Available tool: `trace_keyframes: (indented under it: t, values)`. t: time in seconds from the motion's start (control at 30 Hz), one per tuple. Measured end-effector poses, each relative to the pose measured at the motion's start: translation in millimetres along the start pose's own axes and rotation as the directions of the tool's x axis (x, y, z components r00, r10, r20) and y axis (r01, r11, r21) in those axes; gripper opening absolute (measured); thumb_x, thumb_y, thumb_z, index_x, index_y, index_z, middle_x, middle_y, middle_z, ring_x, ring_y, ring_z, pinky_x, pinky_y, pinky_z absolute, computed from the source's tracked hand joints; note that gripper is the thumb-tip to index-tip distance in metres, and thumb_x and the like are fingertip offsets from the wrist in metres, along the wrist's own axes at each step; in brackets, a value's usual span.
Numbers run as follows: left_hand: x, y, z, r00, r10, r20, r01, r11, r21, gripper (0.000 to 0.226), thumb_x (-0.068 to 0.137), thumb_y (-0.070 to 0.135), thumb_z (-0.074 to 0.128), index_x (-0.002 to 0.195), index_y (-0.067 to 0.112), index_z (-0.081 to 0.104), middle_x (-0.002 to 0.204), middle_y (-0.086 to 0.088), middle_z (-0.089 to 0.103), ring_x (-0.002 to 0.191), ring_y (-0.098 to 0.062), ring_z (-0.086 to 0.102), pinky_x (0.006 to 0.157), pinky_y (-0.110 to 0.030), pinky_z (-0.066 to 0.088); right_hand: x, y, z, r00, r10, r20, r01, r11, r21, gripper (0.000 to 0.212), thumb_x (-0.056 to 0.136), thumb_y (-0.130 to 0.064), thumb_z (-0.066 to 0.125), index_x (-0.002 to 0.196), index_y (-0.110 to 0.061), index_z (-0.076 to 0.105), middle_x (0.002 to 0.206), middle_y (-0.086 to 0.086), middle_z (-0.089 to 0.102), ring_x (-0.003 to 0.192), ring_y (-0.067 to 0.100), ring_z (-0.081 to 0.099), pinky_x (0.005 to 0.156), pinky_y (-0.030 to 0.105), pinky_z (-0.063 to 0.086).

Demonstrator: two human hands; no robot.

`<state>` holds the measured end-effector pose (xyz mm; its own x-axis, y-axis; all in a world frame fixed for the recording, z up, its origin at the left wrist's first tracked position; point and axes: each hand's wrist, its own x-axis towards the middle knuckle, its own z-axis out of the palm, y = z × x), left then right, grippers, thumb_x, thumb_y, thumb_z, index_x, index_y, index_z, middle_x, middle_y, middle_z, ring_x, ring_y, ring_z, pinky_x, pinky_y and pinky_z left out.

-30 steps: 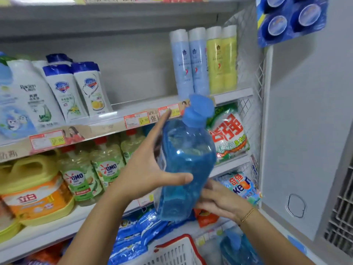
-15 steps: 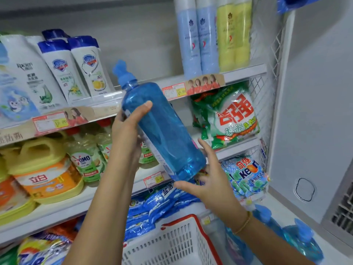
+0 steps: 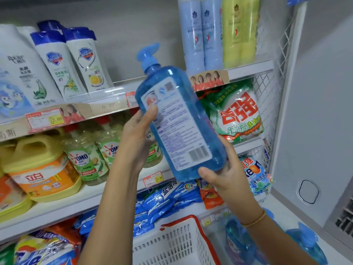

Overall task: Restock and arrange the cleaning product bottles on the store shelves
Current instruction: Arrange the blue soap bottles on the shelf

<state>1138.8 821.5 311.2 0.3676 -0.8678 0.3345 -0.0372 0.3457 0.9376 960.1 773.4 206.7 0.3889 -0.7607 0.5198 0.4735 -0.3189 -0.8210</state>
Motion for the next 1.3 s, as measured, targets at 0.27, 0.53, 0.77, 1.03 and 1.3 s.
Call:
trace_keyframes:
  t: [0.27,0.53,0.77,1.03,1.3]
  values:
    - [-6.5,-35.4,7.6,0.973,-0.097,0.208,0.119,0.988,-0.099,0.098,0.049,0.039,0.090,0.132,0.008,0.048,0.126,-0.011,0.064,0.115,-0.031,0.061,0.088,-0.047,0.054,5.3,17.9,-16.9,0.967,0.232,0.102,-0.253,0.880,0.401,0.080,0.052,-0.043,0.092,0.121,-0.018,0.061,0.118,0.009,0.066,0.111,0.028,0.063,0.079,0.040,0.057]
    - [-8.5,-36.0,25.7,0.986,-0.025,-0.165,-0.024,0.957,-0.288,0.038,0.069,0.021,0.067,0.106,0.015,0.062,0.096,-0.001,0.072,0.085,-0.017,0.069,0.074,-0.032,0.058,6.9,3.2,8.1,0.999,0.014,-0.040,-0.013,0.999,0.046,0.117,0.055,-0.018,0.086,0.147,-0.037,0.016,0.138,-0.019,0.048,0.125,0.010,0.053,0.093,0.034,0.052]
    - [-19.2,-34.6,9.9,0.997,0.025,-0.068,-0.042,0.966,-0.255,0.076,0.054,0.046,0.088,0.118,0.016,0.059,0.112,-0.001,0.070,0.104,-0.020,0.066,0.072,-0.029,0.056,10.4,7.0,9.9,0.997,-0.044,-0.067,0.036,0.993,-0.112,0.117,0.047,-0.031,0.092,0.143,-0.027,0.026,0.137,-0.013,0.047,0.128,0.013,0.049,0.097,0.040,0.050]
    - [-22.5,-40.2,-4.4,0.992,0.025,0.122,0.023,0.927,-0.374,0.120,0.039,0.043,0.095,0.137,0.005,0.037,0.120,-0.004,0.063,0.114,-0.024,0.060,0.088,-0.043,0.053,11.1,8.7,-3.4,0.941,0.251,0.227,-0.336,0.762,0.553,0.089,0.055,-0.042,0.090,0.133,-0.016,0.054,0.139,0.015,0.052,0.126,0.031,0.052,0.099,0.046,0.047]
    - [-26.3,-19.8,-21.3,0.950,0.111,0.292,-0.071,0.987,-0.143,0.087,0.040,0.040,0.095,0.113,0.008,0.062,0.102,-0.005,0.072,0.100,-0.024,0.067,0.083,-0.034,0.055,-2.5,26.9,-6.4,0.866,0.381,0.324,-0.490,0.512,0.706,0.078,0.089,-0.061,0.050,0.145,-0.009,0.034,0.150,0.026,0.027,0.138,0.048,0.022,0.116,0.060,0.009]
